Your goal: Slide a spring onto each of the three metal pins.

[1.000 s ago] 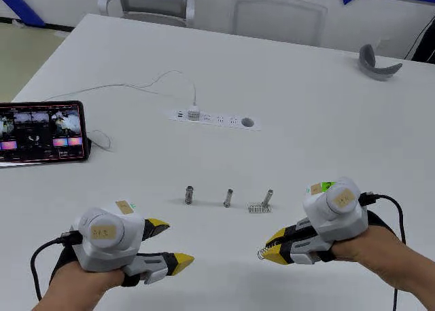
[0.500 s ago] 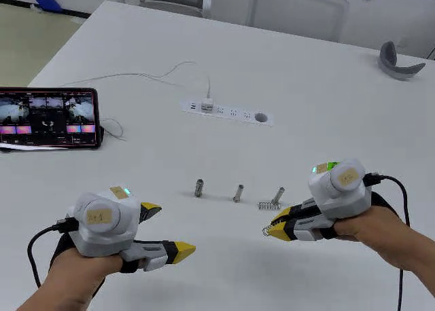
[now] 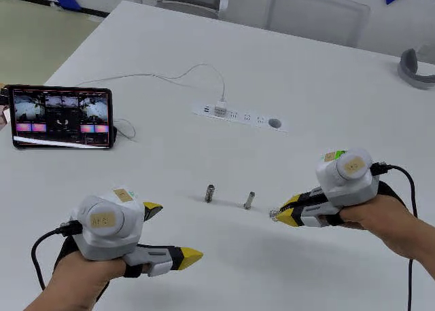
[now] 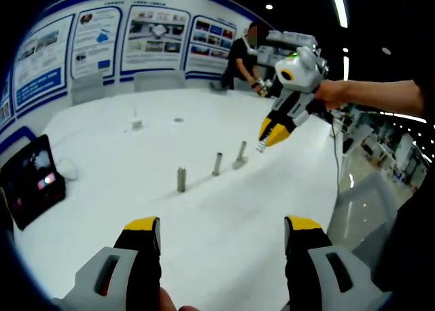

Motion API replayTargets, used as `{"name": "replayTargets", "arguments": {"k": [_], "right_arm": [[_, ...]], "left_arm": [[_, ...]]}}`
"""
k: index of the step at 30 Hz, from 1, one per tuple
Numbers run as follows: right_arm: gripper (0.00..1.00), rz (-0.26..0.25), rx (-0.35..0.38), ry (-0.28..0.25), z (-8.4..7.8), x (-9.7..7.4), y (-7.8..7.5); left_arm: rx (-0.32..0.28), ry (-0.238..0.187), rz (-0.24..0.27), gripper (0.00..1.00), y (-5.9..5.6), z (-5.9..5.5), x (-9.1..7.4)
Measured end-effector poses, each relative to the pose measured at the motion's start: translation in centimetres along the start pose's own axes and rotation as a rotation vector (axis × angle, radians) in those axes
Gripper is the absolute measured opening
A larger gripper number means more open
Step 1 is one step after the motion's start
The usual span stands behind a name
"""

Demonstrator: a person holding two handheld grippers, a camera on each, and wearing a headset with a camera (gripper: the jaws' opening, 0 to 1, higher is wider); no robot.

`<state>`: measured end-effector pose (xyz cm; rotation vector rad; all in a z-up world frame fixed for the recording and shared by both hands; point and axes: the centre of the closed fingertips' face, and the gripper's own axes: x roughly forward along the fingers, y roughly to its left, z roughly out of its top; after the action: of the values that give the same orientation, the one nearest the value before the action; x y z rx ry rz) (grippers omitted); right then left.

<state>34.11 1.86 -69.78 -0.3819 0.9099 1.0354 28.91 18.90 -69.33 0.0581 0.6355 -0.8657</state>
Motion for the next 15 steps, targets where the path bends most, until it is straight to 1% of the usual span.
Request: {"name": "replayTargets", "arguments": {"k": [3, 7, 9, 11, 15], "right_arm": [[0.13, 0.001, -0.019, 0.017, 0.1, 0.3, -0.5], [0.13, -0.002, -0.039, 0.032, 0.3, 0.7, -1.3], [0.13, -0.006, -0.04, 0.034, 0.4, 0.8, -2.0], [0.13, -0.007, -0.04, 0.037, 0.6, 0.9, -2.4], [0.13, -0.008, -0.059, 0.046, 0.9, 1.2, -3.2]], "left_arm": [[-0.003, 0.007, 0.007, 0.77, 0.3, -0.2, -0.1], [-0.012, 0.006, 0.012, 0.78, 0.4, -0.2, -0.1], [-0.038, -0.021, 0.003, 0.81, 0.2, 0.3, -0.2], [-0.043, -0.027, 0.001, 0.83, 0.2, 0.4, -0.3], [-0.048, -0.032, 0.007, 0.84, 0.2, 0.6, -0.4]]}}
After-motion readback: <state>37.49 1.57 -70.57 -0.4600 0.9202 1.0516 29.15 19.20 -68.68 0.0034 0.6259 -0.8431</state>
